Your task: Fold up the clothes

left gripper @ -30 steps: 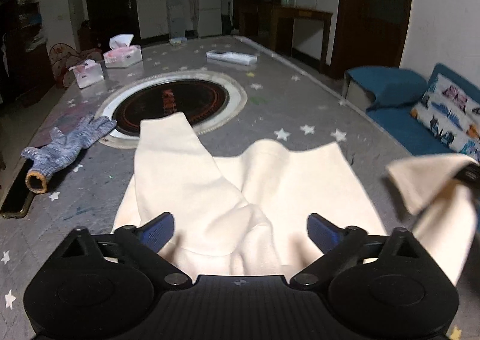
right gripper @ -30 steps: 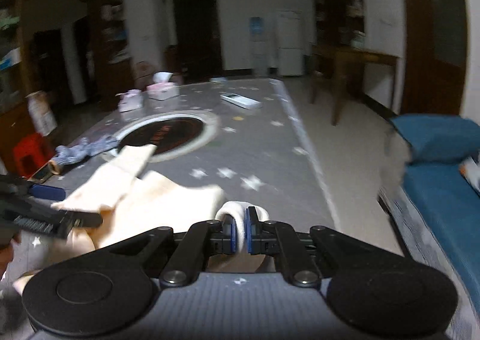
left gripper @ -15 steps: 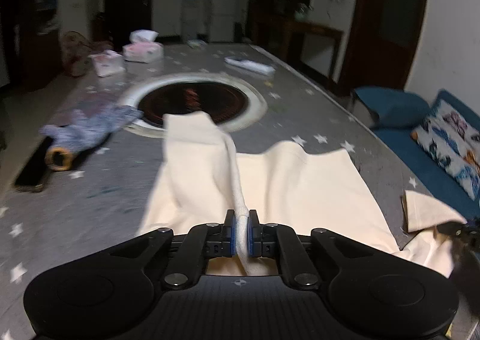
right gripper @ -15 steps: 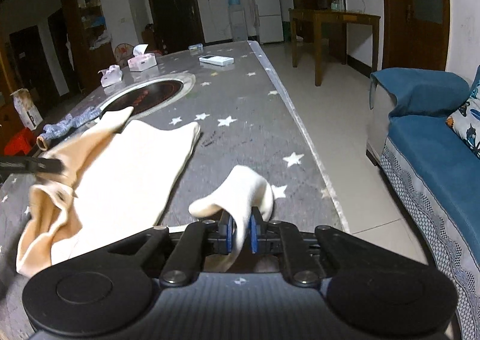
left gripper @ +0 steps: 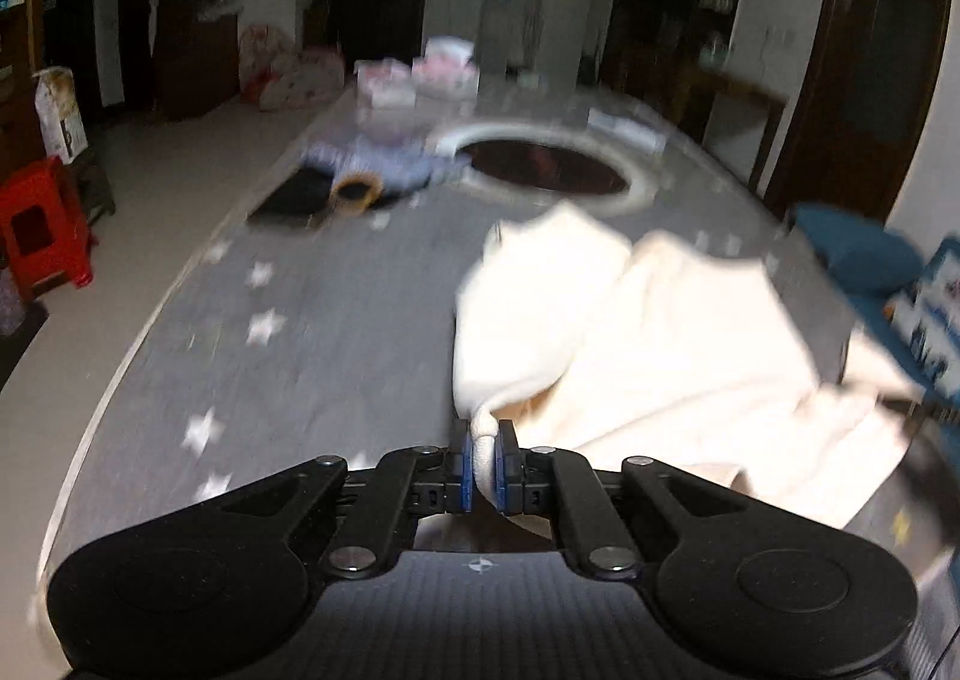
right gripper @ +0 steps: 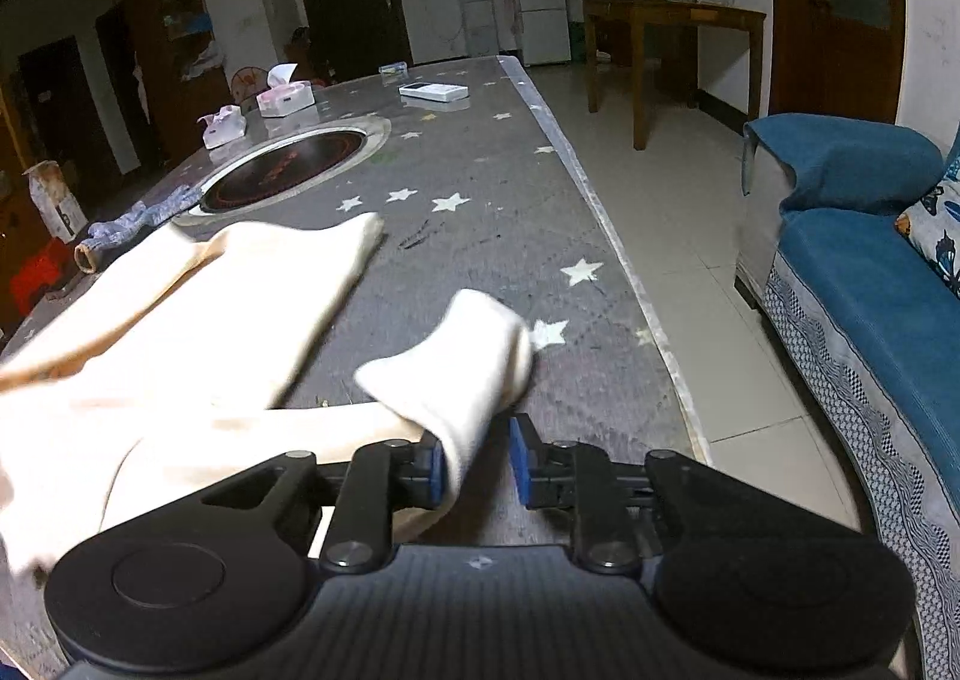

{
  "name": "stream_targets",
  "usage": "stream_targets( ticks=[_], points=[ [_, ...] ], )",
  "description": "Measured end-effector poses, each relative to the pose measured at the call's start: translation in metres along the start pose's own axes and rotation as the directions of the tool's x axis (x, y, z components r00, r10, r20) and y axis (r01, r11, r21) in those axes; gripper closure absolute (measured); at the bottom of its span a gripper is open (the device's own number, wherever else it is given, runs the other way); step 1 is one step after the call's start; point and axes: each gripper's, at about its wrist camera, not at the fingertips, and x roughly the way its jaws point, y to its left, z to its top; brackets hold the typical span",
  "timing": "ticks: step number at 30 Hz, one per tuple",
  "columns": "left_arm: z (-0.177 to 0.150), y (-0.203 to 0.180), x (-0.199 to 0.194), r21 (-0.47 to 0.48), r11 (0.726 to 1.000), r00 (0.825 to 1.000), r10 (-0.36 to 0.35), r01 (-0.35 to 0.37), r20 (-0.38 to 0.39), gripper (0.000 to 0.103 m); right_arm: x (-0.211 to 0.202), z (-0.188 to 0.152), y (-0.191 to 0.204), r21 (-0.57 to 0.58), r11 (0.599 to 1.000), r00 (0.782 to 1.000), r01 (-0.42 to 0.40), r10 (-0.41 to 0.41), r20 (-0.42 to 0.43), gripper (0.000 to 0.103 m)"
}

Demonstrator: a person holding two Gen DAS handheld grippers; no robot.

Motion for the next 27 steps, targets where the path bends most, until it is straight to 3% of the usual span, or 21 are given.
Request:
stream_targets(
  ticks=[3,5,6,13,27],
  points=[
    [-0.005,0.004,0.002,0.038,0.999,0.999,0.023,-0.021,-0.038,0.088,-0.002,-0.001,-0.002,0.0,1.0,1.0,-0.015,0.015,-0.012,0.078],
    [-0.005,0.002,-0.002,0.072,0.996,0.999,0.044,-0.043,-0.023,0.063,-0.008,0.0,-0.001,-0.018,1.0,1.0,-0.006,0.006,-0.006,0.073],
    [-0.005,0.001,-0.004,0.087,0.995,0.999,0.048,-0.047,-0.011,0.059,-0.012,0.001,0.0,-0.03,1.0,1.0,-0.004,0.004,0.0,0.066],
    [0.01,-0.02,-0.002,0.166,0.986,0.999,-0.004,-0.004,0.043,0.058,-0.038,0.014,0.002,-0.098,0.995,0.999,0.001,0.002,0.032,0.06],
    [0.063,-0.08,0.098,0.291,0.954,0.997,-0.075,0.067,0.016,0.058,-0.014,0.058,0.048,-0.209,0.969,0.99,-0.13,0.138,0.022,0.057]
  ],
)
